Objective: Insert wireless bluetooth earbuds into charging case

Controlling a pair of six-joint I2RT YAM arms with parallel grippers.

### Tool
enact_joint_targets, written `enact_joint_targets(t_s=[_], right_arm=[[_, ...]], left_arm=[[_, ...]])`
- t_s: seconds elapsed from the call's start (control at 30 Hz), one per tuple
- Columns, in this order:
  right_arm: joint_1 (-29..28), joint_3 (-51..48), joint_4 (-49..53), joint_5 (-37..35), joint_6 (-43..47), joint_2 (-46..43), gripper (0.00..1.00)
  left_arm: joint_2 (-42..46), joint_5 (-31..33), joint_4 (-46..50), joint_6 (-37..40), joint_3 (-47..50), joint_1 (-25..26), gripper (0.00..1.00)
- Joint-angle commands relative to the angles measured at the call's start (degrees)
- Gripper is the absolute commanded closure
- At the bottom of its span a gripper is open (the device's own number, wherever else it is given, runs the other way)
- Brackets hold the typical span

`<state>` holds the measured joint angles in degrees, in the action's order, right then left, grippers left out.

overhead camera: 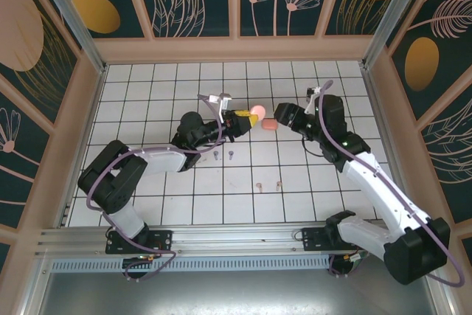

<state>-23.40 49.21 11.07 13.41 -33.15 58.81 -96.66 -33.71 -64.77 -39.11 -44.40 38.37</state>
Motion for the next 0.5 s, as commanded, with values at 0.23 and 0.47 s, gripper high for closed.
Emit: enact_joint_targets(t_s=[0.23, 0.47], right_arm=[[0.2, -3.7, -7.4, 16.2, 13.4, -2.0, 0.35], [0.0, -3.9, -8.2, 16.9, 13.1, -0.3, 0.36]], left_arm=[[2.5, -9.0, 10.1, 6.3, -4.0, 0.0, 1.00], [2.3, -9.0, 10.1, 6.2, -4.4, 0.1, 1.00]])
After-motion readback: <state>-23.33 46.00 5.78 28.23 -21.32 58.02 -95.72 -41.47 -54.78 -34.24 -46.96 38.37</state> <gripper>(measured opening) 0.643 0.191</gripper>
